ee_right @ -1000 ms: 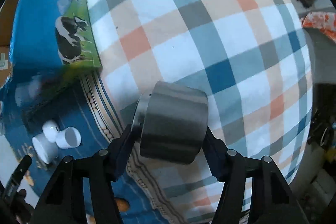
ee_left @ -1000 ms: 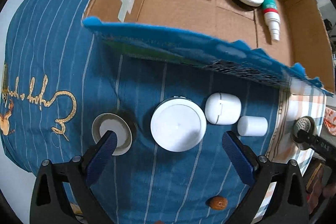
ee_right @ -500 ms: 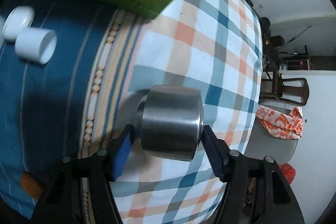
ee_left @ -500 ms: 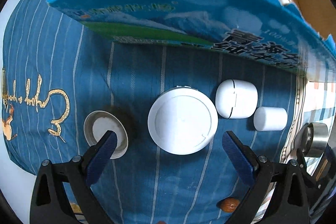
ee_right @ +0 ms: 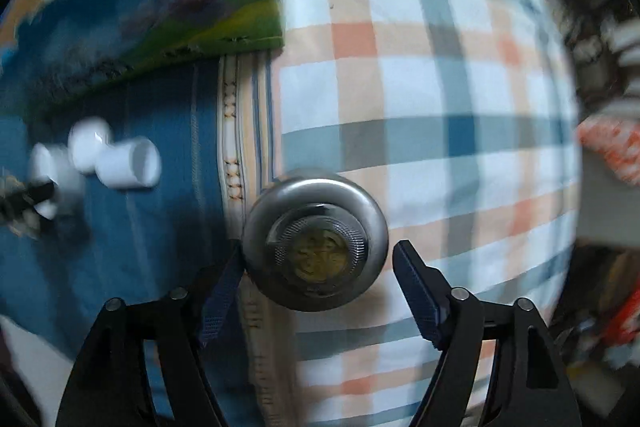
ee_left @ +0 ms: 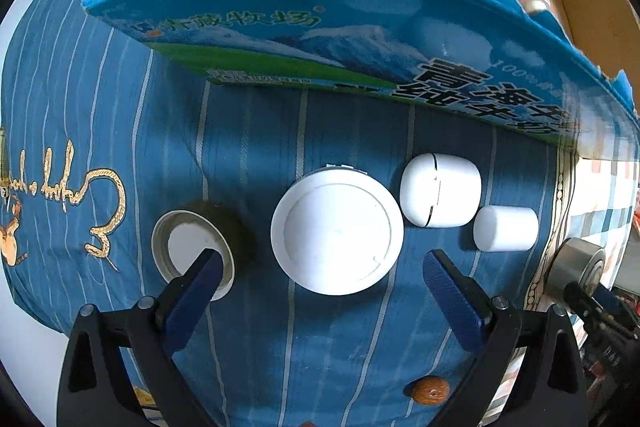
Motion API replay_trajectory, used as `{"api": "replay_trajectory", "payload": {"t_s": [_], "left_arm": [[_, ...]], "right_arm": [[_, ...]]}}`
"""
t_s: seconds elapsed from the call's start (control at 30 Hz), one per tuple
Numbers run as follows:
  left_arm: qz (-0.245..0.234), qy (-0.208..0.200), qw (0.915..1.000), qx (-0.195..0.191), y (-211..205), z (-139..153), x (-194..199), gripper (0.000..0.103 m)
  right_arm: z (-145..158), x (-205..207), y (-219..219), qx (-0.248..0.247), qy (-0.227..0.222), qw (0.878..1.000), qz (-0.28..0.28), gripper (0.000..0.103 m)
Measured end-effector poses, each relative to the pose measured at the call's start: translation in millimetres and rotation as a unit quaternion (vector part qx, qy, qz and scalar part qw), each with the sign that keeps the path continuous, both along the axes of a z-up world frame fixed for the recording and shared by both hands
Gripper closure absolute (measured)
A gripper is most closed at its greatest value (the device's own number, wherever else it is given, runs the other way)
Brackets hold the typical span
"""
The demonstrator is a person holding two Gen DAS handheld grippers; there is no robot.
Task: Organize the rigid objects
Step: 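Grasp the steel can with the right tool while the left tool moves toward the white jar, then grasp the large white round jar with the left tool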
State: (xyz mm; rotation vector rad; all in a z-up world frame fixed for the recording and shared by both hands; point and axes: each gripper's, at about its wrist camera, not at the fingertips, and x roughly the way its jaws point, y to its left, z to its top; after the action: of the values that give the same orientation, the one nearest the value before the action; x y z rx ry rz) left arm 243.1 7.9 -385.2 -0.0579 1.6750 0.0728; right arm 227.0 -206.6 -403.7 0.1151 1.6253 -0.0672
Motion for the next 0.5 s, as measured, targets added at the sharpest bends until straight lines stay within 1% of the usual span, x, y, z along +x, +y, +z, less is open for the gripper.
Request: {"api": "replay_trajectory", "payload": {"t_s": [0.07, 0.17, 0.23, 0.37, 0.4, 0.5], "left_arm": [[0.002, 0.000, 1.0000, -0.002, 4.3, 1.9, 2.2, 0.000], [0.004, 0.002, 1.0000, -0.003, 7.9, 2.2, 6.0, 0.000], [0.005, 0.006, 0.9999, -0.007, 8.7, -0.2, 8.8, 0.000], [0.007, 0.018, 0.9997, -0.017, 8.5, -9.7, 11.9, 0.000], [0.005, 0.022, 0.9996, -0.019, 7.5, -13.5, 12.1, 0.000], [-0.006, 0.030, 0.9994, -0.018, 2.8, -23.7, 13.2, 0.000]], "right_arm": [[-5.6, 2.6, -12.4, 0.037, 0.010, 0.999, -0.035, 0.024], [-11.1, 7.0, -24.5, 0.060, 0.010, 0.996, -0.065, 0.024], [-16.5, 11.0, -29.3, 0.068, 0.016, 0.995, -0.074, 0.024], [-31.9, 17.9, -28.0, 0.066, 0.041, 0.994, -0.078, 0.024], [-37.9, 22.0, -35.2, 0.064, 0.048, 0.994, -0.074, 0.025], [-47.5, 25.2, -30.9, 0.043, 0.064, 0.995, -0.060, 0.029]]}}
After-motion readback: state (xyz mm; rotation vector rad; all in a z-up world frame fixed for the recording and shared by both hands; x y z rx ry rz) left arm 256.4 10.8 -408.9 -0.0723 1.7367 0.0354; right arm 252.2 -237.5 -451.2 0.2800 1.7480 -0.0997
